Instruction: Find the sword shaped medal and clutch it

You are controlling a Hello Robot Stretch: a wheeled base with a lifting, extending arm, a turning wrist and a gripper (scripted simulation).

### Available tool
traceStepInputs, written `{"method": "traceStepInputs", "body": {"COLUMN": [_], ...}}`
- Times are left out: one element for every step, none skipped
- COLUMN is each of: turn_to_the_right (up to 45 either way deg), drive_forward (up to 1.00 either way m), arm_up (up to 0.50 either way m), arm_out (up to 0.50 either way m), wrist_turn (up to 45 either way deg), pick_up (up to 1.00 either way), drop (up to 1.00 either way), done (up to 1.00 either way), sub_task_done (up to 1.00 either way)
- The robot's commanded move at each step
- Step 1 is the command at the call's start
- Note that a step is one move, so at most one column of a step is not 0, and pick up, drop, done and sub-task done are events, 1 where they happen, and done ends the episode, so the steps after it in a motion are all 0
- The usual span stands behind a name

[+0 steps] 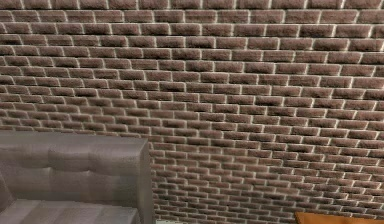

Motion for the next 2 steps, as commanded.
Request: {"method": "traceStepInputs", "body": {"turn_to_the_right": [0.0, 0.0], "drive_forward": [0.0, 0.0], "arm_up": [0.0, 0.0], "arm_out": [0.0, 0.0], "wrist_turn": [45.0, 45.0], "pick_up": [0.0, 0.0], "drop": [0.0, 0.0], "done": [0.0, 0.0], "sub_task_done": [0.0, 0.0]}}
